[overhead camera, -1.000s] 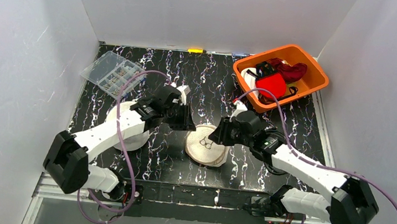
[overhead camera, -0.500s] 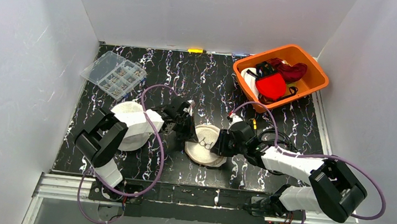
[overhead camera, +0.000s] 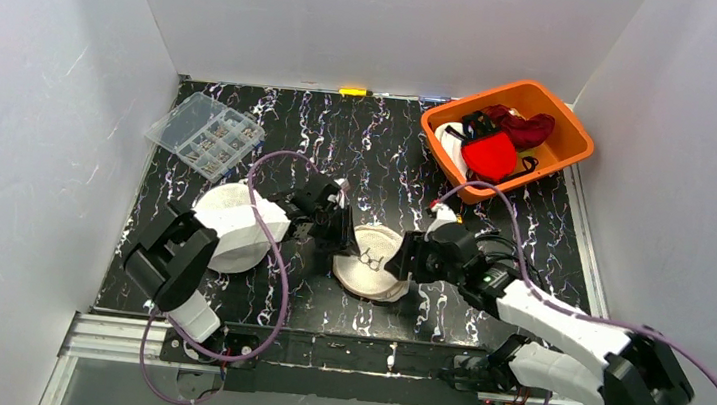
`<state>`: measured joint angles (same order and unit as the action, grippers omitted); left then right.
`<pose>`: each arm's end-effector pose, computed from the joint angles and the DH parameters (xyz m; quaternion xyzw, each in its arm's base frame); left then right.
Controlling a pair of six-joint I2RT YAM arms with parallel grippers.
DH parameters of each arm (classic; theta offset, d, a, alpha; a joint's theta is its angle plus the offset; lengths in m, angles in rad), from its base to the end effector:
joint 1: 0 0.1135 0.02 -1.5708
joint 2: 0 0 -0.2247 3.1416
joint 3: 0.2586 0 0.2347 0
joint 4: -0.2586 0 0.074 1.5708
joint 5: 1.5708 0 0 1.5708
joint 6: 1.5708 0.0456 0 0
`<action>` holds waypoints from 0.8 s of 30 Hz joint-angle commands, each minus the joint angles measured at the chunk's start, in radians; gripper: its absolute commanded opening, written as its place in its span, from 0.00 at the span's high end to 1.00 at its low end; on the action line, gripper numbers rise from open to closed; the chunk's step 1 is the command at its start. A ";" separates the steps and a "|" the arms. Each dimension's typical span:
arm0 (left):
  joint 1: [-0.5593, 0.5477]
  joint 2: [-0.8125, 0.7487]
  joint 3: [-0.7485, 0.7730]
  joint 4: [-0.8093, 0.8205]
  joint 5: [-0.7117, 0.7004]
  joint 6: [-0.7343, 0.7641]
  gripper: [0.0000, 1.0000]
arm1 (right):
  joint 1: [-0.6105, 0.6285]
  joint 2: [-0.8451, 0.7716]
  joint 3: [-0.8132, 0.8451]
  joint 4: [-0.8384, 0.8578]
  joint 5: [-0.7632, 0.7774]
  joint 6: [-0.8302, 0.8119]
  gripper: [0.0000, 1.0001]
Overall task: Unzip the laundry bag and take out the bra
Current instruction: Move the laundry bag to the center of the board.
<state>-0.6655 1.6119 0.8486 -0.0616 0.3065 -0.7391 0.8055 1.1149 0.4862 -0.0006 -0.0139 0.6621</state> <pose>0.2388 -0.2049 0.1382 0.0217 0.9218 -0.3411 0.1830 0.1634 0.1710 0.1600 -0.0670 0.8887 0.3083 0.3327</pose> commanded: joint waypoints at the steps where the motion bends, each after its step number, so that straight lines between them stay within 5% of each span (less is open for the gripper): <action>1: -0.005 -0.131 0.018 -0.091 -0.012 0.019 0.65 | 0.002 -0.148 0.012 -0.149 0.093 -0.001 0.31; 6: -0.005 -0.239 0.010 -0.152 -0.034 0.016 0.49 | 0.000 -0.198 -0.035 -0.176 0.109 0.086 0.21; 24: -0.005 -0.540 -0.068 -0.300 -0.128 -0.001 0.46 | 0.000 0.108 -0.032 -0.007 0.137 0.201 0.24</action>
<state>-0.6659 1.1275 0.7902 -0.3046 0.2111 -0.7425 0.8055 1.1549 0.4309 -0.0315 0.1066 0.8482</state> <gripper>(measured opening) 0.534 0.777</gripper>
